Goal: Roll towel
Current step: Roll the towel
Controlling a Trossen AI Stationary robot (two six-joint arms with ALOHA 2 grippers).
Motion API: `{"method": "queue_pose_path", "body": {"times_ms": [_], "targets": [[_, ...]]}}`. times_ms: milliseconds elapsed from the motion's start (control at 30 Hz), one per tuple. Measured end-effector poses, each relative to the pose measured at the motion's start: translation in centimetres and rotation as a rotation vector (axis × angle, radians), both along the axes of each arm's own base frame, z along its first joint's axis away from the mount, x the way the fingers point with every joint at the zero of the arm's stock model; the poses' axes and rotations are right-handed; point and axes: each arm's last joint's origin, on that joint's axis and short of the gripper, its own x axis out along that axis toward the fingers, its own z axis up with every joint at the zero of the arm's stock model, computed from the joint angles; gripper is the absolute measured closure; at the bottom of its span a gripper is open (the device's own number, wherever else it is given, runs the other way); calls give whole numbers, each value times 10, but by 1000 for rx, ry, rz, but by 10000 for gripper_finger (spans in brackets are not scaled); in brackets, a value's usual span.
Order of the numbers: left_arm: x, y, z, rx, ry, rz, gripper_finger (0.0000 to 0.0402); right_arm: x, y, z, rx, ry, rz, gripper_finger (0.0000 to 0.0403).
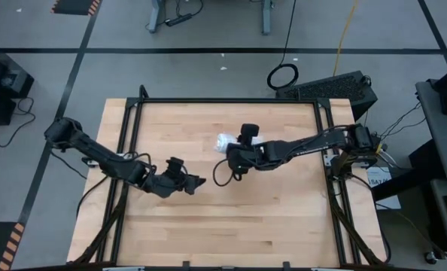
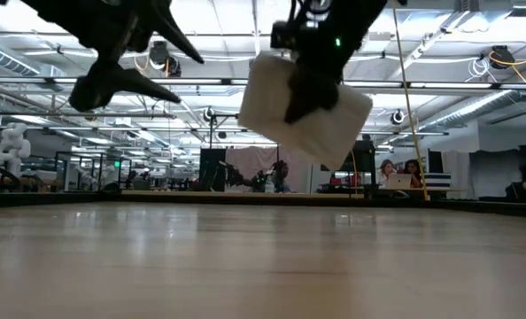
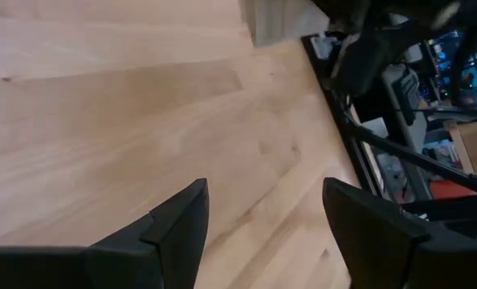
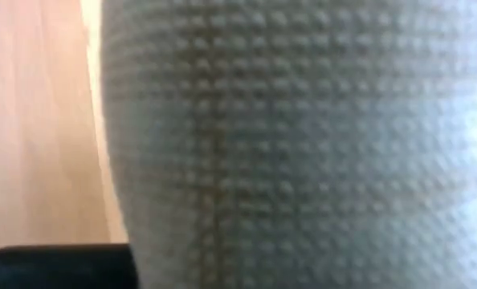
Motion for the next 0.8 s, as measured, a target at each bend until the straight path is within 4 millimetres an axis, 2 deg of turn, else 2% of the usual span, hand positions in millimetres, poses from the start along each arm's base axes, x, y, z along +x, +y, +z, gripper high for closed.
{"method": "queue_pose_path", "body": {"times_ms": [167, 367, 433, 567, 800], "targets": [[0, 12, -13, -38, 42, -39, 155, -2, -4, -49, -93, 190, 77, 273], [3, 26, -20, -18, 110, -149, 155, 2, -3, -100, -167, 306, 92, 273], [3, 29, -20, -17, 115, -160, 155, 5, -3, -107, -185, 310, 69, 273], [4, 33, -21, -6, 119, -151, 155, 9, -1, -109, -136, 248, 30, 273], [5, 42, -22, 49, 136, -95, 155, 8, 14, -114, 48, 237, 100, 258]]}}
